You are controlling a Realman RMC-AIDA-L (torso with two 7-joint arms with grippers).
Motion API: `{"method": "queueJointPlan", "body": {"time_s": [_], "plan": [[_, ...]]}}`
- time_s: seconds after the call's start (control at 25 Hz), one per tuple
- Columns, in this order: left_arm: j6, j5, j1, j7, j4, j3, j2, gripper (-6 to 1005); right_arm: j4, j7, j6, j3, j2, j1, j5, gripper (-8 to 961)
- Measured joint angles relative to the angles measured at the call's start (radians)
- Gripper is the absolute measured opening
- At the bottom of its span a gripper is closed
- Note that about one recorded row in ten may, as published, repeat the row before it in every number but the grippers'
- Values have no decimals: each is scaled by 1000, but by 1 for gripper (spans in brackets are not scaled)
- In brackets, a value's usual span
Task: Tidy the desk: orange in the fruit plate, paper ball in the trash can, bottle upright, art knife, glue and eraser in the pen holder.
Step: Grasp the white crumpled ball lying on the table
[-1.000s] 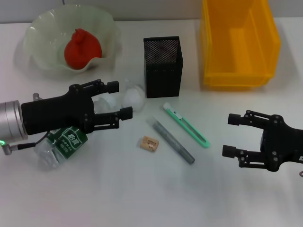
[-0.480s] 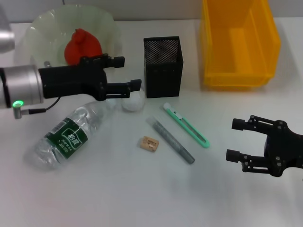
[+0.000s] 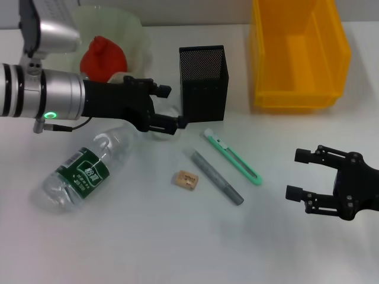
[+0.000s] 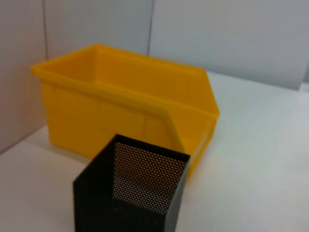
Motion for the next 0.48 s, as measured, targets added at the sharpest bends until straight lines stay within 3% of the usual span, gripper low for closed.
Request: {"method": "queueJointPlan", "body": {"time_s": [0.48], "plan": [[-48,94,-35,-27,5,10,-21,825,-2,-8,73,0,7,0,0,806]]}}
